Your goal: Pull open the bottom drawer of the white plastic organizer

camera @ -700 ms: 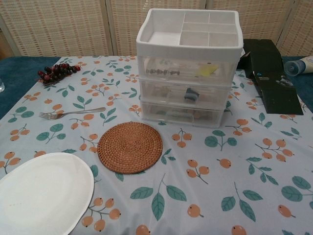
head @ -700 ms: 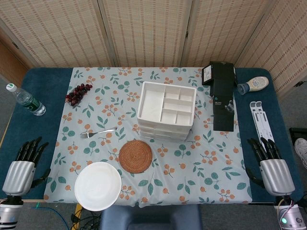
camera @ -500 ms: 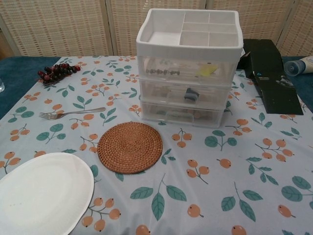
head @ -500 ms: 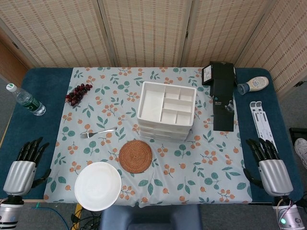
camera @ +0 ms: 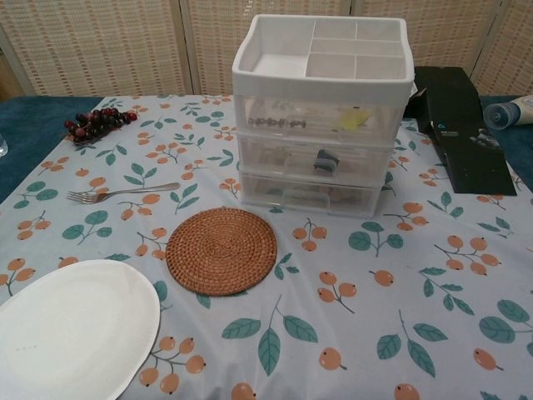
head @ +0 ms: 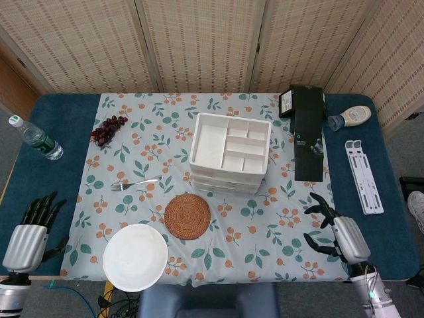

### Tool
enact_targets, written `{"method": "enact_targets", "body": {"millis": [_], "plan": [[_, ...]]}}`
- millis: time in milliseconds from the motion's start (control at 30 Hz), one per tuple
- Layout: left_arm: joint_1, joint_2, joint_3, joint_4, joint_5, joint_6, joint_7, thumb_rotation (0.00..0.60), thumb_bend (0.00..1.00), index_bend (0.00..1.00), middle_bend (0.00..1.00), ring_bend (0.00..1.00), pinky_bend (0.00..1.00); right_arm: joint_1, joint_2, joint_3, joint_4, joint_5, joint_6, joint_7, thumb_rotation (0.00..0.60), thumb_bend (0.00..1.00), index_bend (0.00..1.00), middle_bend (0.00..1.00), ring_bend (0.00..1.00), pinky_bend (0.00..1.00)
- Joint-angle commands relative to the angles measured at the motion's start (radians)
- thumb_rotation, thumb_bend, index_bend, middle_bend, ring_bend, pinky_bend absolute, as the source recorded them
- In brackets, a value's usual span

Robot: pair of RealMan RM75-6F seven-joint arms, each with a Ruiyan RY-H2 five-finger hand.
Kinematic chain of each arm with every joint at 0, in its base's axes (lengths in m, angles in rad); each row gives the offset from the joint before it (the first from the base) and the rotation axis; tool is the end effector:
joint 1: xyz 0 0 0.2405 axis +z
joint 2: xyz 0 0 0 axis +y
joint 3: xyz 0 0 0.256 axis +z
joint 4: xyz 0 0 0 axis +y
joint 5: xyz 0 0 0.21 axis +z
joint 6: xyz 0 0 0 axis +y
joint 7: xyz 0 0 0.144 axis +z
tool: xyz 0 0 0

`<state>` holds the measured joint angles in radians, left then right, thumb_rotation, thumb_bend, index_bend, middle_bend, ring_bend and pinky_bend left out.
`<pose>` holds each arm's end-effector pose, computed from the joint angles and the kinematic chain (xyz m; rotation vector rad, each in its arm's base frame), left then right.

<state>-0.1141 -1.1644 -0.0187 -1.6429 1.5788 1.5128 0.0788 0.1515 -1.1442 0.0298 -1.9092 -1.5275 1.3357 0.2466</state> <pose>-0.2858 0.1815 0.1376 -1.4732 -0.8506 -0.9675 -0.2337 -0.1841 0.1083 1.3552 -1.4357 1.2744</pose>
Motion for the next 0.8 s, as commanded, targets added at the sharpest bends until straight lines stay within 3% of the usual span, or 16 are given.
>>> {"method": "enact_targets", "body": {"millis": [33,133,267,567,800], "plan": [[0.002,0.002,0.000,0.000,-0.002,0.001,-0.001,0.600,0.29,0.11,0.00,0.02,0.06,0.109,-0.023,0.036,-0.040,0.096,-0.213,0.338,0.600,0.40,0.06,0.47,0.53,0.69],[0.004,0.007,0.001,-0.001,-0.004,0.003,-0.001,0.600,0.29,0.11,0.00,0.02,0.06,0.158,-0.050,0.056,-0.020,0.137,-0.305,0.444,0.600,0.47,0.03,0.56,0.67,0.77],[0.007,0.013,0.001,-0.002,-0.006,0.004,-0.002,0.600,0.29,0.11,0.00,0.02,0.06,0.216,-0.107,0.096,0.008,0.224,-0.417,0.566,0.600,0.51,0.00,0.63,0.77,0.81],[0.011,0.022,-0.001,0.000,-0.011,0.007,-0.010,0.600,0.29,0.11,0.00,0.02,0.06,0.323,-0.220,0.191,0.087,0.350,-0.616,0.759,0.600,0.55,0.00,0.64,0.80,0.85],[0.017,0.027,-0.001,0.003,-0.015,0.011,-0.018,0.600,0.29,0.11,0.00,0.02,0.06,0.392,-0.306,0.239,0.176,0.418,-0.711,0.778,0.600,0.56,0.00,0.64,0.80,0.85]]}}
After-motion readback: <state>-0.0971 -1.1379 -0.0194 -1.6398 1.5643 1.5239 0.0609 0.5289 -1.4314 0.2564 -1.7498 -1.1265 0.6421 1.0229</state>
